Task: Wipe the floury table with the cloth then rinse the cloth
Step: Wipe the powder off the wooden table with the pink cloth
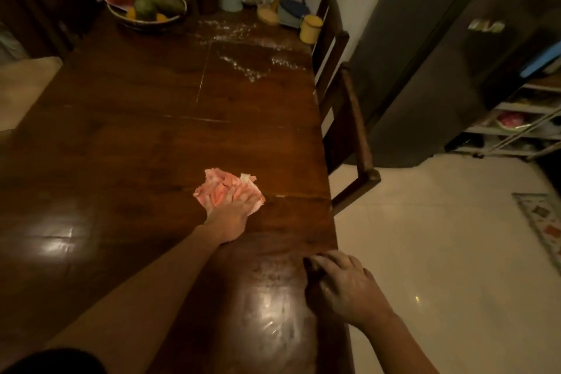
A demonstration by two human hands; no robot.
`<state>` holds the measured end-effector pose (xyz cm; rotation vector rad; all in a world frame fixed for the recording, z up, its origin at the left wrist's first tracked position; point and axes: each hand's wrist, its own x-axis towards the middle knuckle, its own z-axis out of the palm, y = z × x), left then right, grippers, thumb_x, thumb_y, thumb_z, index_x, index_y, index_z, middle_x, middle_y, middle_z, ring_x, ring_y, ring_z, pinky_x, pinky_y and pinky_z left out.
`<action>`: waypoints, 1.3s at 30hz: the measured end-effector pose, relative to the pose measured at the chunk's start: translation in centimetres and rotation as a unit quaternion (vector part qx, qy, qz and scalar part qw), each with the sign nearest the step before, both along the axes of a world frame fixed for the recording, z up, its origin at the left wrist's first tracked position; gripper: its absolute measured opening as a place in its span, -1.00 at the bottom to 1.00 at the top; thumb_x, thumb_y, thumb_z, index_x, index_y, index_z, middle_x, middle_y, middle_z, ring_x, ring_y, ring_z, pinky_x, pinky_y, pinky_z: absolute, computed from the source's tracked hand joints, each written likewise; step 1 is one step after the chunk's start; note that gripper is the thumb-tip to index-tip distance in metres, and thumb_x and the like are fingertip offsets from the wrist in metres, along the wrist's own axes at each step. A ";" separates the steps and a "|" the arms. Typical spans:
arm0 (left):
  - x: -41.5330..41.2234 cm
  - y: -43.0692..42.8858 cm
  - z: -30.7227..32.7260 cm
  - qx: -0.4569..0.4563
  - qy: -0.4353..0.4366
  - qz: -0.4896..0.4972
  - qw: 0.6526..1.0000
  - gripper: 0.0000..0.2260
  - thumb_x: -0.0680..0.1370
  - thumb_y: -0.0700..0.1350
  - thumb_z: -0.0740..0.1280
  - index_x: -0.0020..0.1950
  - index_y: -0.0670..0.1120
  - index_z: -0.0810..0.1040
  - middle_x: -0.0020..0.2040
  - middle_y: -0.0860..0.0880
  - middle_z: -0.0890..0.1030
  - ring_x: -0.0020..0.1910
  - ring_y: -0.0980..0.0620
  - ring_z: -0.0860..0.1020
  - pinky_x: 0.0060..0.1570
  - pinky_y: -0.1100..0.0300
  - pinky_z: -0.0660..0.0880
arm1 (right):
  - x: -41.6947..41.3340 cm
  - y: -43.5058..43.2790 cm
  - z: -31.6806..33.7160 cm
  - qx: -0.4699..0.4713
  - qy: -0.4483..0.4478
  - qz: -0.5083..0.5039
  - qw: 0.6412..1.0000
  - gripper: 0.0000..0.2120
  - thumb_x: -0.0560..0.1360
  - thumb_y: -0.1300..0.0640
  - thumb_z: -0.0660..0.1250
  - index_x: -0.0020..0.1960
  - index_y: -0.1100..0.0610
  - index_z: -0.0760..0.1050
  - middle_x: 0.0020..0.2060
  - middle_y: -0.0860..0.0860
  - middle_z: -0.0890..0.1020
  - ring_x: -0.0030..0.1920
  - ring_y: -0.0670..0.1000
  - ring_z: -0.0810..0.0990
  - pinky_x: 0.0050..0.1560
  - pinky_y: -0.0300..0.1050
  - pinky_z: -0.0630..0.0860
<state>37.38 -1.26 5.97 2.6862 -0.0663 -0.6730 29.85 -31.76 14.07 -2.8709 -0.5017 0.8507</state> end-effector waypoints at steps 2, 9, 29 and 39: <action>0.6 -0.7 -0.3 0.014 -0.035 -0.004 0.999 -0.44 0.66 -0.13 0.00 0.56 0.28 -0.14 0.61 0.12 -0.13 0.58 -0.16 -0.21 0.37 -0.51 -0.12 | 4.0 0.1 1.3 0.029 -0.021 0.005 0.999 -0.47 0.60 -0.10 0.15 0.55 -0.21 0.15 0.54 -0.09 0.20 0.52 0.04 0.18 0.47 0.04 0.25; 1.3 -4.1 -0.3 -0.065 -0.133 0.281 0.948 -0.41 0.64 -0.23 0.13 0.62 -0.02 -0.04 0.62 -0.10 -0.10 0.59 -0.16 -0.20 0.48 -0.29 -0.16 | 16.5 0.2 4.4 0.119 -0.113 0.117 0.979 -0.54 0.61 -0.03 0.20 0.50 -0.08 0.32 0.47 -0.02 0.32 0.49 0.05 0.23 0.45 0.01 0.30; 5.1 -22.1 -0.7 -0.012 -0.056 0.376 0.925 -0.36 0.62 -0.33 0.07 0.61 0.05 -0.10 0.62 -0.01 -0.16 0.56 -0.05 -0.26 0.53 -0.12 -0.15 | 30.5 -9.4 6.1 0.151 -0.093 0.405 0.897 -0.48 0.60 -0.34 -0.13 0.34 -0.23 0.45 0.40 -0.24 0.42 0.56 0.02 0.16 0.51 0.32 -0.02; 15.4 -18.8 0.3 -0.009 -0.052 0.387 0.921 -0.48 0.70 -0.06 0.04 0.60 0.16 -0.12 0.60 0.05 -0.17 0.59 -0.05 -0.17 0.48 -0.22 -0.14 | 41.9 -6.6 6.8 0.108 -0.121 0.407 0.899 -0.61 0.61 -0.31 0.05 0.26 -0.25 0.53 0.40 -0.17 0.42 0.56 0.01 0.15 0.52 0.32 -0.12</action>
